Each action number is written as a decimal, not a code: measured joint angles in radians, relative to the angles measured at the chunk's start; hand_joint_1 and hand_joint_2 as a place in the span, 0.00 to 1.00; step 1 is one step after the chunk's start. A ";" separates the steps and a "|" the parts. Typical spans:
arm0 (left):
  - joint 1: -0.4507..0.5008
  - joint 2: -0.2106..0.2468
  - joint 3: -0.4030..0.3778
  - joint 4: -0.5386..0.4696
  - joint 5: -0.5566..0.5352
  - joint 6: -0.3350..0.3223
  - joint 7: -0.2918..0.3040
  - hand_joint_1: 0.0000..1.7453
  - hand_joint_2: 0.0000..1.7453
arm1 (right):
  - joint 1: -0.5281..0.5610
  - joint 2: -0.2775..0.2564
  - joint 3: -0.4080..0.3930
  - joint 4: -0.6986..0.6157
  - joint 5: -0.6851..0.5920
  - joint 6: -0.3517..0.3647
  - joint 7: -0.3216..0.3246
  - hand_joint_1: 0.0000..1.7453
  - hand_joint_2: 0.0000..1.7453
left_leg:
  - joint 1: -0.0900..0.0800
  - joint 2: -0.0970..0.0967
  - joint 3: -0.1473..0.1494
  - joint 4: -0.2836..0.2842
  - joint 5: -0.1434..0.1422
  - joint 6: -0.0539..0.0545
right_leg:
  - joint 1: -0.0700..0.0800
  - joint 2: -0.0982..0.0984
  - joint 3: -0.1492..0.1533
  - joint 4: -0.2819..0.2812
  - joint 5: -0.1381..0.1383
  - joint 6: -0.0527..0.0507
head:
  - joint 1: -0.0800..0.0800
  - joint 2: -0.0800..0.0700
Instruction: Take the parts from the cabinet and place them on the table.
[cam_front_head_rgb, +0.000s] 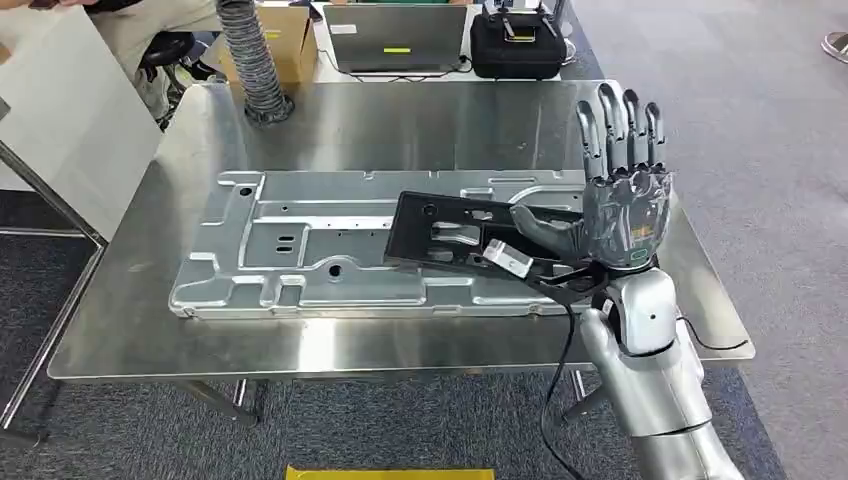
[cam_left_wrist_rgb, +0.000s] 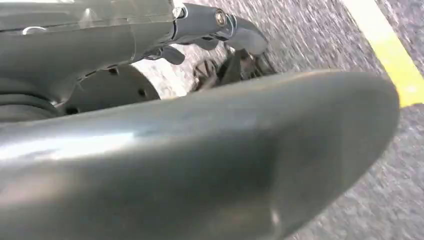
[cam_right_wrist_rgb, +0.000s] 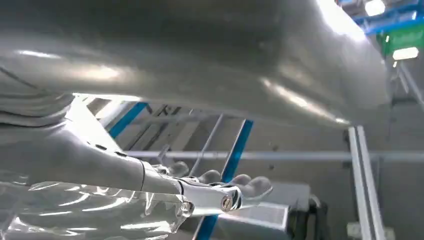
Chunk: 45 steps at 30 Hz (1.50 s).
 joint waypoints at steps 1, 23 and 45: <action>0.000 0.000 0.000 0.000 -0.003 0.002 0.003 0.00 0.00 | 0.010 0.000 -0.005 -0.017 0.002 0.000 0.003 0.00 0.00 | 0.001 0.000 0.002 -0.006 0.004 0.009 | -0.001 -0.001 0.001 -0.001 0.000 0.008 | -0.001 0.000; -0.001 -0.003 -0.002 0.000 -0.016 0.011 0.024 0.00 0.00 | 0.165 -0.003 -0.129 -0.244 0.018 -0.001 0.015 0.00 0.00 | 0.006 0.003 -0.134 0.314 -0.146 -0.029 | -0.004 -0.007 0.018 -0.019 0.001 -0.029 | -0.004 0.000; 0.001 0.003 -0.012 0.000 -0.018 -0.019 -0.034 0.00 0.00 | 0.386 0.072 -0.311 -0.460 -0.066 -0.002 -0.116 0.00 0.00 | 0.001 0.001 0.015 -0.011 -0.003 0.001 | 0.000 -0.002 0.023 -0.001 -0.023 0.000 | 0.004 0.000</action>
